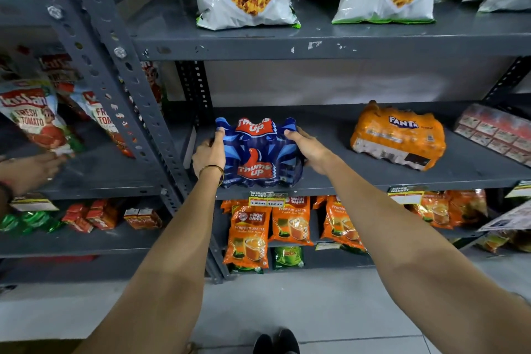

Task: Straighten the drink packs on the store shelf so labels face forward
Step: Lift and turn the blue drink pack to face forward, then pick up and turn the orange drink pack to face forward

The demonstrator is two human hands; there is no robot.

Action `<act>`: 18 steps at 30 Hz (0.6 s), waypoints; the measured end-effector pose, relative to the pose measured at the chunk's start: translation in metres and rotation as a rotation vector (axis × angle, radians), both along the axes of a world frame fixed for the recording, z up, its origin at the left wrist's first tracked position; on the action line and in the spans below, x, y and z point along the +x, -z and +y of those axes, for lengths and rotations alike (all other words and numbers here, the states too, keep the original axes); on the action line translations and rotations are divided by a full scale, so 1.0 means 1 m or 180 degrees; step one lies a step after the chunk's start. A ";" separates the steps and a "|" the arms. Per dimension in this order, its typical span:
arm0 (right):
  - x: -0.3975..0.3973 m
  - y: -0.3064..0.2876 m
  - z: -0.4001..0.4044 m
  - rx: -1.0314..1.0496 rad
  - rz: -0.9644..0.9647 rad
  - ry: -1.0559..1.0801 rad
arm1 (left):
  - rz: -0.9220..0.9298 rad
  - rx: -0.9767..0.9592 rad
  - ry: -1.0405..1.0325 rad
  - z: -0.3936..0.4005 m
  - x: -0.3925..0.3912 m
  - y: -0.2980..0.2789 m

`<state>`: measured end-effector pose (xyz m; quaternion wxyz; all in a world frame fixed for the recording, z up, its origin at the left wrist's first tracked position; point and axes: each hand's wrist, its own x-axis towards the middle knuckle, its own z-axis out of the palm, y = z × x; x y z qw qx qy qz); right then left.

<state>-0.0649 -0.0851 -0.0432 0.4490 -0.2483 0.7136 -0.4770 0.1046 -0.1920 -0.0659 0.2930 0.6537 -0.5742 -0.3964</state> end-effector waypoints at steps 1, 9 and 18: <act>0.001 0.000 0.000 0.0000 -0.0003 0.0011 | -0.0002 -0.0014 -0.0032 0.000 0.000 -0.001; -0.002 -0.001 0.003 0.0064 -0.0042 0.0111 | -0.0348 -0.0402 -0.0279 0.007 -0.010 -0.018; -0.105 -0.015 0.061 -0.0062 0.0789 0.1993 | -0.0230 -0.1518 0.1012 0.038 -0.144 -0.051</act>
